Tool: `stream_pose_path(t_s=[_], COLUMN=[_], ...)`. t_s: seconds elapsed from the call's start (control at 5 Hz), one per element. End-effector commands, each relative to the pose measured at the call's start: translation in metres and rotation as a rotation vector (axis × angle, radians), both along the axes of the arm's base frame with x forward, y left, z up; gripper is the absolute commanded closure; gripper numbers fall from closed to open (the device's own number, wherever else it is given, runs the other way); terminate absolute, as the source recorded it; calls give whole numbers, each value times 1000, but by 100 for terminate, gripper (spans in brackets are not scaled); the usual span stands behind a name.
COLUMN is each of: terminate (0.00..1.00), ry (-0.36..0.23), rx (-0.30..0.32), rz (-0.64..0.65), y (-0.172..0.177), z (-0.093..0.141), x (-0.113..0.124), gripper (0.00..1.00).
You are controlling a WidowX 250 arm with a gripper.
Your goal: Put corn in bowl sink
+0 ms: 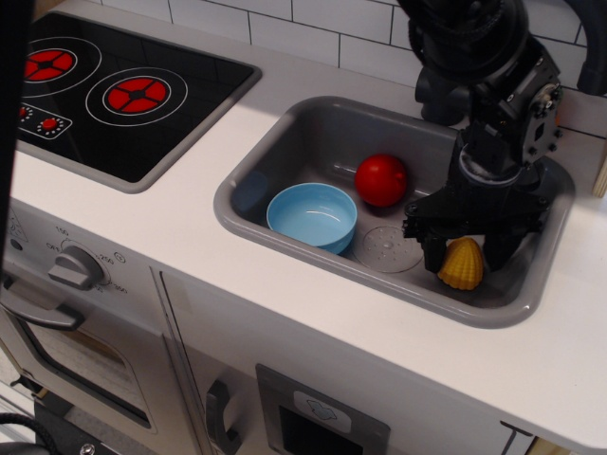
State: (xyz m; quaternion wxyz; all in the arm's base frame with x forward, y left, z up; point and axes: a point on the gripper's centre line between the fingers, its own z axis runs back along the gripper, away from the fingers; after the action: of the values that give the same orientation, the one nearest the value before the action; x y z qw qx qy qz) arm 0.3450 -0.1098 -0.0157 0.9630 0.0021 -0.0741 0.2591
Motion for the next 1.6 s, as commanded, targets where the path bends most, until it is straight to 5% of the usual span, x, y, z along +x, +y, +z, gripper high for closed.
stream_pose_path(t_s=[0.0, 0.6, 0.8, 1.4], terminate=[0, 0, 0, 0], ry=[-40, -165, -116, -104], rx=[-12, 9, -18, 27], rz=[44, 126, 89, 94], y=[5, 83, 119, 148], z=[30, 97, 92, 66], x=[12, 1, -5, -12], gripper=[100, 100, 100, 100])
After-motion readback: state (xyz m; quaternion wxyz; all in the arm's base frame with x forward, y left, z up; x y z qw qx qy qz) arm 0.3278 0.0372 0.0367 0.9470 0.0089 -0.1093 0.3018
